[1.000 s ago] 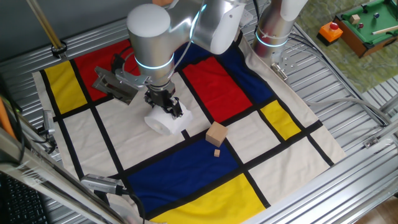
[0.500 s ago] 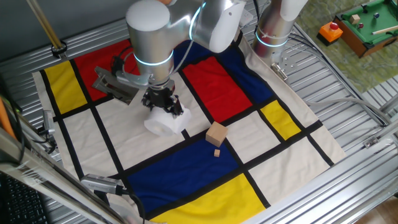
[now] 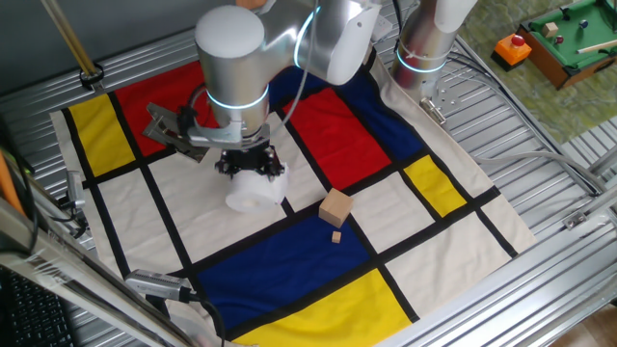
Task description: Put the toilet paper on its holder
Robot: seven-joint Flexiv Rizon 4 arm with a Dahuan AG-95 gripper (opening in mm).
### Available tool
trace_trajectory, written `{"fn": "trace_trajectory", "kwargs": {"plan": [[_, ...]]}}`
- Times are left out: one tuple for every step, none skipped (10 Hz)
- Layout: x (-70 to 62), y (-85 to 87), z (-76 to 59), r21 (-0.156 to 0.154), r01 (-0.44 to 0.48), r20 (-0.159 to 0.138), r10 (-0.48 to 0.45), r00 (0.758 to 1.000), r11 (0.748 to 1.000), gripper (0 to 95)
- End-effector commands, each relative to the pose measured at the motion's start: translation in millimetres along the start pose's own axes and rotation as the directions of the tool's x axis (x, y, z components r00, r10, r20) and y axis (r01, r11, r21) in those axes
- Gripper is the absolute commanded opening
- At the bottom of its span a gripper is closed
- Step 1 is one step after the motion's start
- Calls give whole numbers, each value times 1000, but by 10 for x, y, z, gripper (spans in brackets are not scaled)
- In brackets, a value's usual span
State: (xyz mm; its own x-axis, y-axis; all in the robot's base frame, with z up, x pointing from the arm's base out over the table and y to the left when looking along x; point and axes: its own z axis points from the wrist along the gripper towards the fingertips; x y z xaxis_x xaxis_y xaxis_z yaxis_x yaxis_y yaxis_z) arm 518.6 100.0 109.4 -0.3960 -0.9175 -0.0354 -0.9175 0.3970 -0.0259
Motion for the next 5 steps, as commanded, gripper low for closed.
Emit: {"fn": "trace_trajectory", "kwargs": {"plan": [[-25,1,-15,-2,271,9,-271,963,963,0],[-25,3,-15,-4,332,12,-332,943,943,0],[-24,5,-14,-10,385,11,-385,923,923,0],[-24,5,-14,-20,428,11,-428,904,903,0],[-23,5,-13,-25,459,9,-459,889,888,0]]}}
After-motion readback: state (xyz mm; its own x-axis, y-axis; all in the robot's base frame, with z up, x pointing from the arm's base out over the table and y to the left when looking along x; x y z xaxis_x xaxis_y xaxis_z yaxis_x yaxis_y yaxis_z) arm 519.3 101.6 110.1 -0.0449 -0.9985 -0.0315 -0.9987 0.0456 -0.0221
